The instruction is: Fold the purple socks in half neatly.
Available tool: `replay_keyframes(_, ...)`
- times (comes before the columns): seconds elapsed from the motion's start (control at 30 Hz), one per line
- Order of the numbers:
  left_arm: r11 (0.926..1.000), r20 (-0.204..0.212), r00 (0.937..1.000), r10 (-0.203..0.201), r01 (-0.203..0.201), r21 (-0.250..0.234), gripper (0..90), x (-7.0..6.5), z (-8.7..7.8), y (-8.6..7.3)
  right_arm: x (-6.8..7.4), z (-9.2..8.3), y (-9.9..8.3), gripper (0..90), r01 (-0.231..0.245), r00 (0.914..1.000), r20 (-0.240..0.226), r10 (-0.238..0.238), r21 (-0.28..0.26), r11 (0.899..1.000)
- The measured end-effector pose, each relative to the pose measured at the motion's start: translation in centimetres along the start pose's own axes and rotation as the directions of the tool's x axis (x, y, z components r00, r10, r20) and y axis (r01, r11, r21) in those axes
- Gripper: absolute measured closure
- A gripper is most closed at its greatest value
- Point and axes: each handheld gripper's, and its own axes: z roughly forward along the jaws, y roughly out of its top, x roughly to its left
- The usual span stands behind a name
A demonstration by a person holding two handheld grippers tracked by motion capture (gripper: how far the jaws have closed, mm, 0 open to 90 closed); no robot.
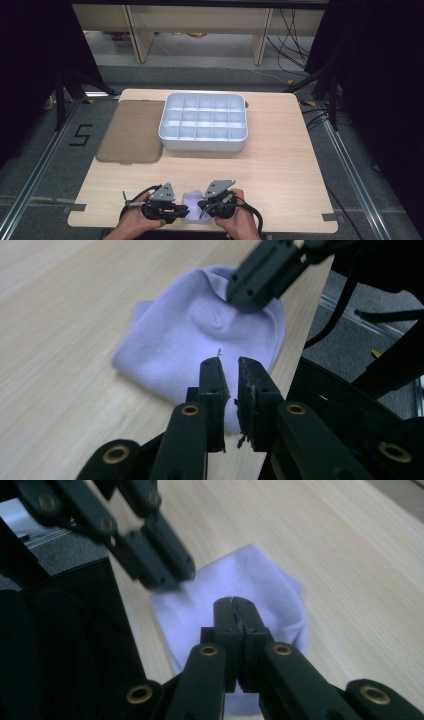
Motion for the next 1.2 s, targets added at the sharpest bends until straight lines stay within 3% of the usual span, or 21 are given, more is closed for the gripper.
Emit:
replay_keyframes(0.13,0.9984,-0.023,0.9982,-0.056,0.056,-0.002,72.2,1.0,-1.3,-0.9,0.3,0.5,0.0,90.0,0.01,0.9997,-0.022,-0.01,0.017,1.0)
replay_keyframes(0.17,0.9957,-0.017,0.9957,-0.091,0.091,-0.014,70.3,1.0,-1.4,-1.1,0.4,0.6,0.0,90.0,0.02,0.9994,-0.03,-0.019,0.038,0.999)
replay_keyframes(0.23,0.9932,-0.011,0.9932,-0.116,0.116,-0.009,63.0,1.3,-1.7,-1.4,0.7,1.2,-0.1,89.8,0.024,0.999,-0.038,-0.022,0.051,0.998)
replay_keyframes(0.3,0.9863,0.008,0.9864,-0.164,0.164,-0.013,58.2,1.6,-1.6,-1.6,1.0,1.8,-0.2,89.8,0.023,0.9987,-0.046,-0.02,0.069,0.997)
replay_keyframes(0.4,0.9828,0.004,0.9827,-0.185,0.185,0.002,53.7,1.9,-1.3,-1.7,1.3,2.5,-0.2,90.0,0.022,0.9994,-0.028,-0.02,0.094,0.995)
replay_keyframes(0.43,0.9827,0.0,0.9828,-0.185,0.185,0.009,52.2,2.0,-1.3,-1.7,1.3,2.5,0.0,90.0,0.046,0.9987,-0.024,-0.044,0.095,0.994)
replay_keyframes(0.47,0.9806,-0.006,0.9807,-0.196,0.196,0.012,51.5,2.1,-1.2,-1.7,1.5,2.7,0.0,90.0,0.028,0.9995,-0.019,-0.027,0.083,0.996)
replay_keyframes(0.5,0.9822,-0.015,0.9824,-0.186,0.187,0.022,50.5,2.4,-1.1,-1.7,1.5,2.8,0.0,90.0,0.008,0.9999,-0.013,-0.007,0.088,0.996)
replay_keyframes(0.53,0.9798,-0.013,0.9799,-0.199,0.199,0.014,49.7,2.5,-1.1,-1.7,1.5,2.9,0.1,90.0,0.02,0.9997,-0.013,-0.019,0.073,0.997)
replay_keyframes(0.57,0.9784,-0.019,0.9784,-0.206,0.206,0.015,49.3,2.5,-1.1,-1.7,1.6,3.2,0.2,90.0,0.0,1.0,-0.002,0.0,0.066,0.998)
replay_keyframes(0.63,0.9762,-0.027,0.976,-0.216,0.217,0.01,49.8,2.8,-1.0,-1.7,1.7,3.3,0.5,90.0,-0.02,0.9998,0.012,0.019,0.079,0.997)
replay_keyframes(0.67,0.9787,-0.029,0.9784,-0.205,0.205,0.014,50.6,2.9,-1.0,-1.7,1.6,3.7,0.6,90.0,0.007,0.9999,0.015,-0.008,0.048,0.999)
replay_keyframes(0.7,0.9785,-0.03,0.9783,-0.205,0.206,0.013,51.4,3.0,-0.9,-1.6,1.6,3.8,0.7,90.0,-0.013,0.9999,0.006,0.013,0.056,0.998)
replay_keyframes(0.8,0.9783,-0.036,0.978,-0.206,0.206,0.02,53.9,3.1,-0.7,-1.6,1.6,4.2,0.9,90.0,-0.019,0.9993,0.033,0.018,0.047,0.999)
replay_keyframes(0.97,0.9795,-0.044,0.9796,-0.196,0.198,0.037,59.4,3.1,0.0,-1.6,1.5,4.0,0.9,89.8,-0.025,0.9997,0.005,0.025,0.048,0.999)
replay_keyframes(1.0,0.981,-0.045,0.9812,-0.188,0.19,0.04,60.8,3.0,0.1,-1.5,1.5,4.1,0.9,89.8,-0.016,0.9998,0.009,0.016,0.027,1.0)
replay_keyframes(1.03,0.9825,-0.056,0.9821,-0.18,0.182,0.038,62.8,2.9,0.2,-1.5,1.5,4.1,0.9,89.8,-0.036,0.9992,0.017,0.035,0.039,0.999)
replay_keyframes(1.07,0.9859,-0.06,0.9855,-0.159,0.161,0.044,65.0,2.8,0.4,-1.4,1.5,3.9,0.9,89.7,-0.031,0.9994,0.018,0.03,0.047,0.998)
replay_keyframes(1.17,0.9872,-0.065,0.9866,-0.149,0.153,0.046,71.7,2.3,0.6,-1.3,1.4,4.0,0.9,88.4,-0.012,0.9999,0.003,0.012,0.02,1.0)
replay_keyframes(1.2,0.99,-0.068,0.9888,-0.133,0.136,0.039,72.9,2.4,0.6,-1.3,1.4,3.8,0.9,88.2,-0.017,0.9998,0.013,0.017,0.036,0.999)
